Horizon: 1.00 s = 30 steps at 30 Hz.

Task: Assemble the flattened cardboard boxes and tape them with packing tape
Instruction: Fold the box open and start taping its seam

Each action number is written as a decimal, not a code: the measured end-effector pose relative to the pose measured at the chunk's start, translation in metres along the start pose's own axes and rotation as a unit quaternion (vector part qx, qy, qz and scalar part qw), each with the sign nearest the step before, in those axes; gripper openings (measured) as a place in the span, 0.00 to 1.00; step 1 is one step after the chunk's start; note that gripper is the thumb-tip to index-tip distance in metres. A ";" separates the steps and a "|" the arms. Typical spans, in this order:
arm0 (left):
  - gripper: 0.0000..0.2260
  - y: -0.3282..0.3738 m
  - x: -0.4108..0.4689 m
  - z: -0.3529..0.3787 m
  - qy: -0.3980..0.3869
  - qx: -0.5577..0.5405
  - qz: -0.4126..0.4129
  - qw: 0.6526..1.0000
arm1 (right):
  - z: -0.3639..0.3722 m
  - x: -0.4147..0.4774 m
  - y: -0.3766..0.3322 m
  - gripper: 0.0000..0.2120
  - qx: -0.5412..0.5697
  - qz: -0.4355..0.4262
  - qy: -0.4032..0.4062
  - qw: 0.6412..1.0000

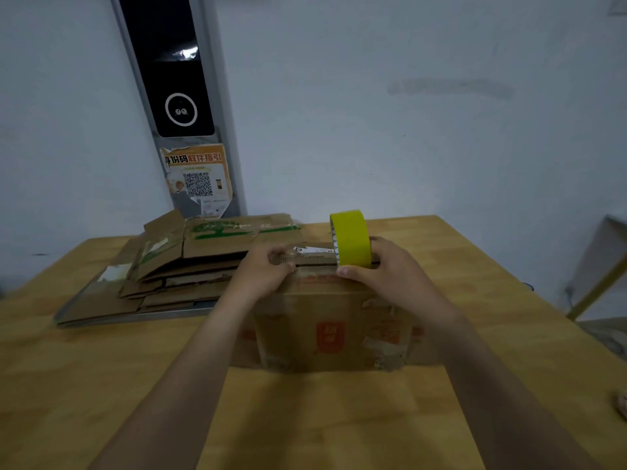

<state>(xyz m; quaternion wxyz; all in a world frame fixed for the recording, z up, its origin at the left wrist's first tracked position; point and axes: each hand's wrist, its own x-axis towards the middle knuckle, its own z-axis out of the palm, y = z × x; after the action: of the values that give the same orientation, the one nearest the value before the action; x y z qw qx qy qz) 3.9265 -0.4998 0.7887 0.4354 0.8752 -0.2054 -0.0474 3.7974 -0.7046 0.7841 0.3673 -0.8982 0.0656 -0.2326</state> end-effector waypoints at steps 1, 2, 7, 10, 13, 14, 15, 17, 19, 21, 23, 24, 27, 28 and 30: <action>0.19 -0.003 -0.003 0.001 0.002 -0.002 0.004 1.000 | -0.001 0.000 -0.003 0.09 0.005 -0.002 -0.004 1.000; 0.19 -0.003 -0.006 0.001 0.013 -0.001 0.008 1.000 | -0.001 -0.001 -0.005 0.09 0.009 -0.001 -0.006 1.000; 0.18 -0.004 -0.027 -0.013 0.029 0.019 -0.009 0.999 | -0.007 -0.016 -0.015 0.07 0.038 0.008 -0.019 0.999; 0.18 -0.005 -0.047 -0.021 0.029 0.042 -0.004 0.999 | -0.010 -0.030 -0.024 0.11 0.056 0.022 -0.034 0.998; 0.16 -0.006 -0.066 -0.028 0.040 0.096 0.003 0.995 | -0.009 -0.045 -0.033 0.15 0.063 0.043 -0.022 0.997; 0.15 -0.007 -0.071 -0.029 0.042 0.119 0.007 0.992 | -0.008 -0.049 -0.036 0.16 0.061 0.048 -0.011 0.997; 0.15 -0.006 -0.075 -0.031 0.039 0.141 0.013 0.989 | -0.006 -0.052 -0.039 0.18 0.053 0.053 -0.001 0.997; 0.13 -0.003 -0.080 -0.030 0.025 0.160 0.037 0.986 | -0.003 -0.055 -0.045 0.21 0.021 0.060 0.010 0.998; 0.13 -0.001 -0.082 -0.027 0.016 0.166 0.072 0.983 | -0.004 -0.053 -0.050 0.22 -0.031 0.069 0.028 0.997; 0.13 -0.003 -0.083 -0.020 0.022 0.194 0.104 0.975 | -0.008 -0.048 -0.051 0.23 -0.093 0.076 0.029 0.992; 0.13 -0.009 -0.083 -0.016 0.028 0.204 0.127 0.970 | -0.011 -0.041 -0.049 0.19 -0.132 0.070 0.022 0.989; 0.13 -0.012 -0.081 -0.016 0.027 0.195 0.135 0.971 | -0.013 -0.036 -0.048 0.15 -0.139 0.060 0.027 0.988; 0.13 -0.017 -0.072 -0.020 0.020 0.222 0.148 0.964 | -0.012 -0.021 -0.051 0.06 -0.102 0.035 0.040 0.993; 0.12 -0.018 -0.069 -0.022 0.018 0.232 0.146 0.961 | -0.008 -0.015 -0.053 0.04 -0.078 0.029 0.035 0.996; 0.12 -0.019 -0.062 -0.025 0.011 0.234 0.141 0.962 | 0.002 -0.008 -0.055 0.03 -0.024 0.038 0.020 0.999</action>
<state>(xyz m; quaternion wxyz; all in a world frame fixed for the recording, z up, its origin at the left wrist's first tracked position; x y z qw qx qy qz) 3.8823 -0.4466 0.7835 0.2234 0.9152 -0.3273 0.0736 3.7887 -0.6613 0.8175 0.3527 -0.8988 0.1126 -0.2348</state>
